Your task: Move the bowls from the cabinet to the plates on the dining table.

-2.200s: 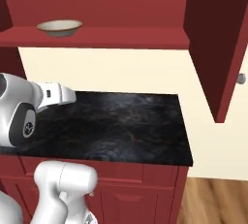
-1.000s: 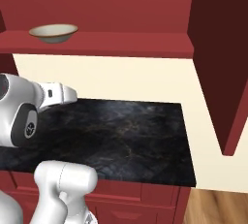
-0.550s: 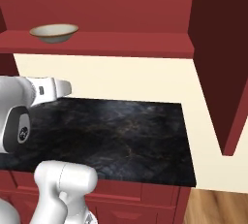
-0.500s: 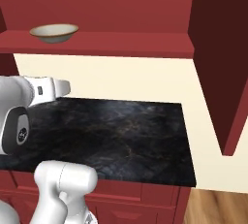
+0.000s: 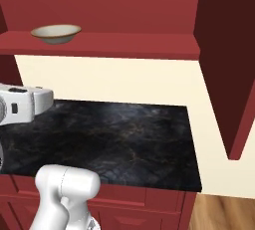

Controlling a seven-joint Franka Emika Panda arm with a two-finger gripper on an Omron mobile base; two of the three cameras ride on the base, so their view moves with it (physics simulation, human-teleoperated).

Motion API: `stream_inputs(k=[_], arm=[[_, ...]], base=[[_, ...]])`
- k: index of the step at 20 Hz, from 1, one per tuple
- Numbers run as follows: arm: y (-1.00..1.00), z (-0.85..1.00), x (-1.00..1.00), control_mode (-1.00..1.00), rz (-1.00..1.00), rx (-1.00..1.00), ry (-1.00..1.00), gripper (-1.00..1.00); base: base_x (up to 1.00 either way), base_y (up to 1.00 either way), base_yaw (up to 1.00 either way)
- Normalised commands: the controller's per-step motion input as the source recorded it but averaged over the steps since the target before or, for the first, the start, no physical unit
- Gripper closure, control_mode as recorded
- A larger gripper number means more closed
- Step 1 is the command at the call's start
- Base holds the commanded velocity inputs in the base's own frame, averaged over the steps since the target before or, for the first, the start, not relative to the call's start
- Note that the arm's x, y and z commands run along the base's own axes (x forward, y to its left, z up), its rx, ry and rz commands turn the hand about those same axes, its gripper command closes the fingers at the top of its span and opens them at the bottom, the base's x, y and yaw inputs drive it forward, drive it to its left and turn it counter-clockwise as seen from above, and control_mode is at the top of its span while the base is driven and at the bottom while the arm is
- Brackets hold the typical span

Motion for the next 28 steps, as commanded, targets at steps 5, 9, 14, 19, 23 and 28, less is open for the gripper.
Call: stream_inputs(k=[5, 9, 14, 19, 23, 28], arm=[[-0.03, 0.11, -0.04, -1.0, 0.03, 0.14, 0.19, -1.0], [-0.21, 0.0, 0.38, -1.0, 0.0, 0.1, 0.47, -1.0], [-0.02, 0.07, 0.37, -1.0, 0.0, 0.02, 0.5, -1.0], [0.0, -0.01, 0.1, -1.0, 0.0, 0.01, 0.1, -1.0], [0.0, 0.0, 0.25, -1.0, 0.0, 0.1, -0.06, -1.0], [0.01, 0.0, 0.3, -1.0, -0.04, 0.08, -0.21, -1.0]], base=[[0.0, 0.0, 0.0], [0.0, 0.0, 0.0], [0.0, 0.0, 0.0], [0.0, 0.0, 0.0], [0.0, 0.0, 0.0], [0.0, 0.0, 0.0]])
